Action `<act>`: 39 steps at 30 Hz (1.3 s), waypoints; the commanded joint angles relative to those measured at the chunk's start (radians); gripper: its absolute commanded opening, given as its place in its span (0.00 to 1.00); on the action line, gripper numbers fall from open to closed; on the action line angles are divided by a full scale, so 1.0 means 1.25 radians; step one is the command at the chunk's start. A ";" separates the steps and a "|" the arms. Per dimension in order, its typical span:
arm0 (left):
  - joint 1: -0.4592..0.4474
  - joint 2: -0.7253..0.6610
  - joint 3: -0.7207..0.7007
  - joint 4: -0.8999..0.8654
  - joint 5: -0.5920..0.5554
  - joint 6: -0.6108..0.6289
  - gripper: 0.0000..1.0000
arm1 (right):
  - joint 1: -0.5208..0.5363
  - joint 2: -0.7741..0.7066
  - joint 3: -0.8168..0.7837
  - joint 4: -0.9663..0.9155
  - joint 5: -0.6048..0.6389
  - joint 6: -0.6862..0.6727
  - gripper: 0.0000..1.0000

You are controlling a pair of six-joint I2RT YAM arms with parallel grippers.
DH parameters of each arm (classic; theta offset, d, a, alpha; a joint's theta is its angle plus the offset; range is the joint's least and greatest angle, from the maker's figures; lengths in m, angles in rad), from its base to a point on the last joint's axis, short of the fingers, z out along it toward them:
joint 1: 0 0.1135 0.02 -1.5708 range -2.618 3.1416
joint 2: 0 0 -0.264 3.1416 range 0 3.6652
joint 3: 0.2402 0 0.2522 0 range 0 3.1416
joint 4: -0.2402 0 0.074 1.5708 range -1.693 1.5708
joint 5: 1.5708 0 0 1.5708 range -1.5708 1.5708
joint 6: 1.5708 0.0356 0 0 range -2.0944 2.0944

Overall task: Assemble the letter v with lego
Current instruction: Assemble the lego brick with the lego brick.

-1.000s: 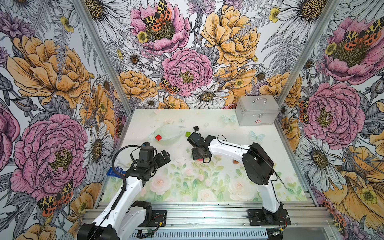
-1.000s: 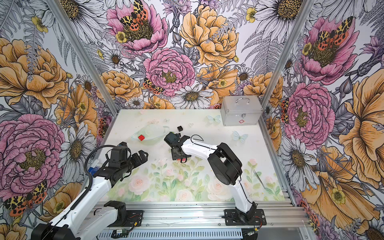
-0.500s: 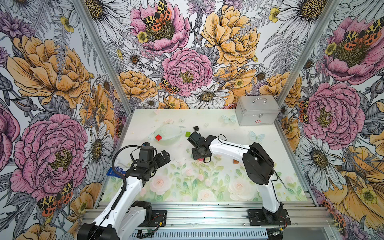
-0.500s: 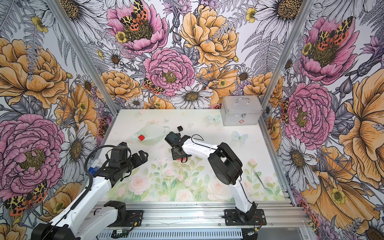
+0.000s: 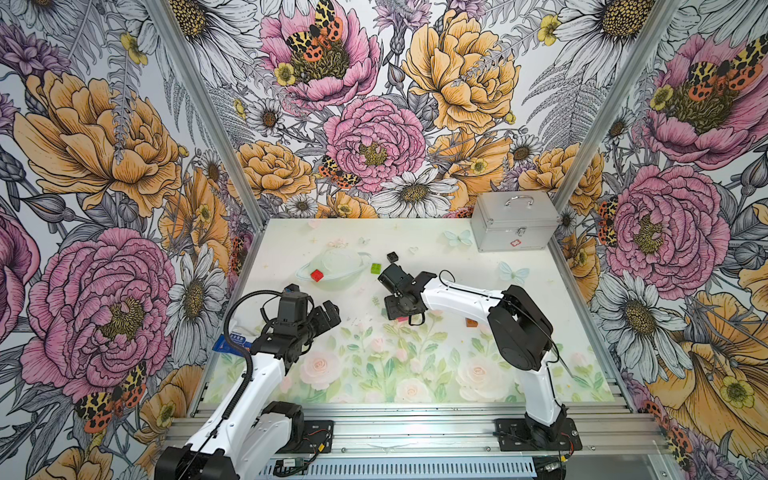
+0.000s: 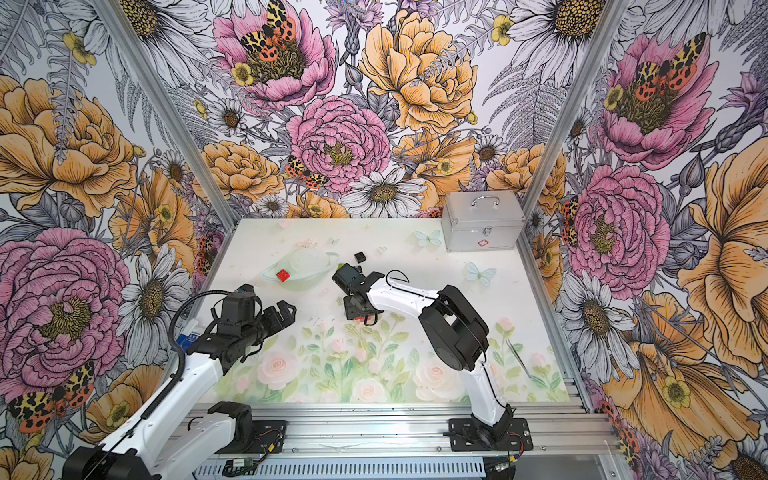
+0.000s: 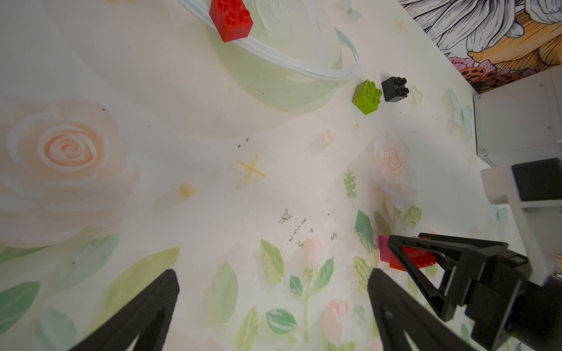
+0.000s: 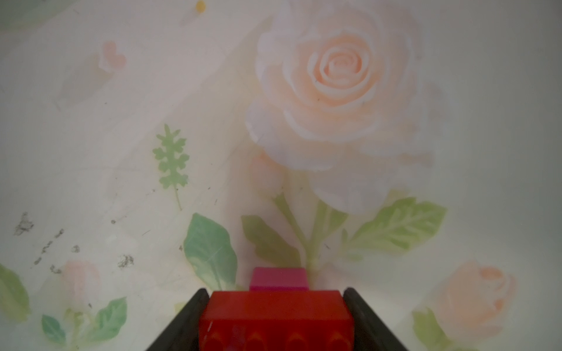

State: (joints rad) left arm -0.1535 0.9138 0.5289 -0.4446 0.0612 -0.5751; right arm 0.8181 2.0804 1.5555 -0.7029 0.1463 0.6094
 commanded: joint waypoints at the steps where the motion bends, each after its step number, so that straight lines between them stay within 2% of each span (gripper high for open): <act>1: 0.009 -0.010 -0.013 -0.005 -0.007 0.000 0.99 | 0.002 0.042 -0.024 -0.061 0.019 0.000 0.38; 4: 0.009 -0.013 -0.012 -0.007 -0.006 0.000 0.99 | 0.008 0.049 -0.027 -0.064 0.032 0.007 0.38; 6: 0.009 -0.014 -0.012 -0.009 -0.006 0.000 0.99 | 0.014 0.046 -0.029 -0.083 0.075 0.022 0.38; 8: 0.009 -0.014 -0.012 -0.008 -0.007 -0.001 0.99 | 0.015 0.045 -0.031 -0.081 0.064 0.007 0.38; 11: 0.009 -0.013 -0.012 -0.008 -0.008 -0.001 0.99 | 0.014 0.050 -0.032 -0.077 0.031 -0.022 0.38; 13: 0.010 -0.013 -0.012 -0.009 -0.007 0.000 0.99 | 0.009 0.046 -0.050 -0.046 -0.035 -0.040 0.38; 15: 0.009 -0.014 -0.013 -0.009 -0.008 -0.001 0.99 | 0.006 0.046 -0.059 -0.028 -0.059 -0.039 0.38; 20: 0.009 -0.016 -0.013 -0.009 -0.010 -0.001 0.99 | 0.005 0.053 -0.071 -0.032 -0.048 -0.029 0.38; 27: 0.009 -0.015 -0.013 -0.009 -0.012 0.001 0.99 | 0.004 0.057 -0.081 -0.078 0.043 -0.046 0.39; 32: 0.009 -0.014 -0.009 -0.010 -0.010 0.002 0.99 | -0.016 0.014 -0.163 0.051 -0.106 -0.108 0.37; 37: 0.009 -0.012 -0.008 -0.010 -0.015 0.000 0.99 | -0.016 -0.001 -0.162 0.048 -0.127 -0.111 0.38; 39: 0.009 -0.011 -0.005 -0.011 -0.011 0.001 0.99 | -0.016 -0.002 -0.139 0.009 -0.101 -0.106 0.38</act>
State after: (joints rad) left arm -0.1535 0.9100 0.5285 -0.4480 0.0612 -0.5751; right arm 0.7975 2.0109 1.4174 -0.5537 0.0662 0.4831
